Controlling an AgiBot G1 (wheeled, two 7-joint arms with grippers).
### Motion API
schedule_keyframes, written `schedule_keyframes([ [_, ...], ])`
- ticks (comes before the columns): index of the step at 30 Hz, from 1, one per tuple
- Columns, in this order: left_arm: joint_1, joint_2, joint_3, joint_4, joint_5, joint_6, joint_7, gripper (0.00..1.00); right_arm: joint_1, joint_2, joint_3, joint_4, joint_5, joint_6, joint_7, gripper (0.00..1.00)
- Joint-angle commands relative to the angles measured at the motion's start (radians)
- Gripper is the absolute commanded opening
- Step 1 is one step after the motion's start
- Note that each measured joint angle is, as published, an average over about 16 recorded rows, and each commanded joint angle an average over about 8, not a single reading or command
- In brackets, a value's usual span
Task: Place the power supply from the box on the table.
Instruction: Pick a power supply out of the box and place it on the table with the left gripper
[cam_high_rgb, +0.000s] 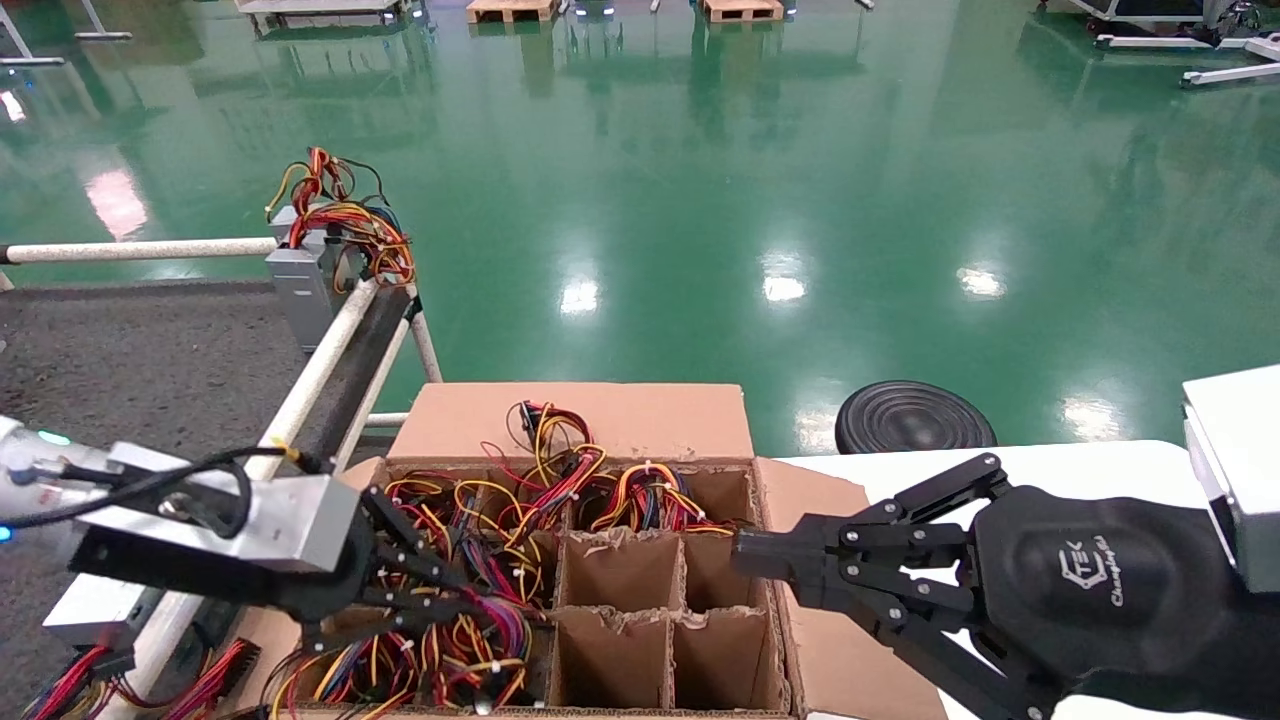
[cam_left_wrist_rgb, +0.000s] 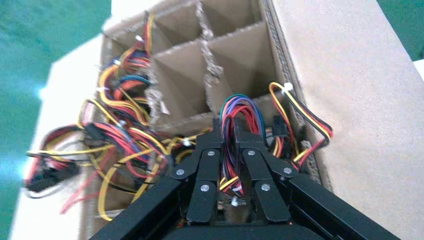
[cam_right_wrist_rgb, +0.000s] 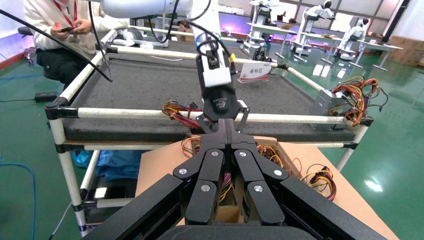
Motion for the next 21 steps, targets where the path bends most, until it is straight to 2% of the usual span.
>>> schedule_keyframes([
  [1,-0.006,-0.006,-0.005,-0.006,-0.007,0.001,0.000,0.00,0.000,0.000,0.000,0.000,0.000,0.000,0.000,0.00],
  [10,-0.062,-0.012,-0.047,-0.044,-0.019,-0.001,-0.009,0.00,0.000,0.000,0.000,0.000,0.000,0.000,0.000,0.00],
  [21,-0.194,0.002,-0.139,-0.110,-0.017,-0.008,-0.038,0.00,0.000,0.000,0.000,0.000,0.000,0.000,0.000,0.00],
])
